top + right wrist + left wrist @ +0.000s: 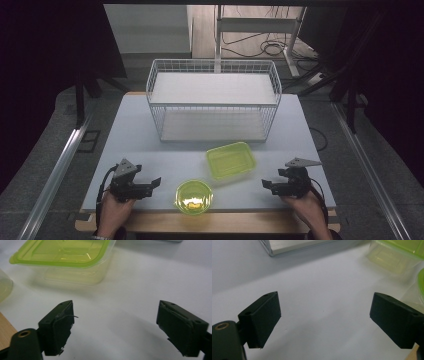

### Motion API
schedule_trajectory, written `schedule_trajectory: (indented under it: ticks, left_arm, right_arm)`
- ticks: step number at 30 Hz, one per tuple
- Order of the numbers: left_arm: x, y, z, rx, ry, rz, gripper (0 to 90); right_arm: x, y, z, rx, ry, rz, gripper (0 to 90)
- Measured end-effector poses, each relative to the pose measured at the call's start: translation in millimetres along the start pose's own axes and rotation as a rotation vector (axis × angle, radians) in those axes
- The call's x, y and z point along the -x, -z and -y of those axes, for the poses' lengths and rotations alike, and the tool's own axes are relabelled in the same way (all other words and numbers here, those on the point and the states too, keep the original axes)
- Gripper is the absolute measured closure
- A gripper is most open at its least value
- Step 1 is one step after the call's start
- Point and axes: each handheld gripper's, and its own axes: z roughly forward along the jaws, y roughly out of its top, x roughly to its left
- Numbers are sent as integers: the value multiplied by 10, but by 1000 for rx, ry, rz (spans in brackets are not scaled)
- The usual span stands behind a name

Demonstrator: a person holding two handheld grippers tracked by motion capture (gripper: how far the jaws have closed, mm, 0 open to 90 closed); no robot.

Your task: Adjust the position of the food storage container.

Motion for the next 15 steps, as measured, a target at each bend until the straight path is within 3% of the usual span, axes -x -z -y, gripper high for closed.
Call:
schedule_trajectory:
  ticks: [4,5,9,15]
  left_arm:
    - [-2,-2,-6,-12,6,2,94]
    - [9,-2,-30,-51,17,4,95]
    - [44,-13,-60,-96,32,13,97]
    - [60,5,-82,-105,39,-12,63]
  right_arm:
    - [-12,3,-10,12,5,-13,196]
    - [-15,6,-14,20,2,-12,209]
    - [-15,7,-11,21,-5,-8,229]
    - [-14,22,-13,36,-18,-1,232]
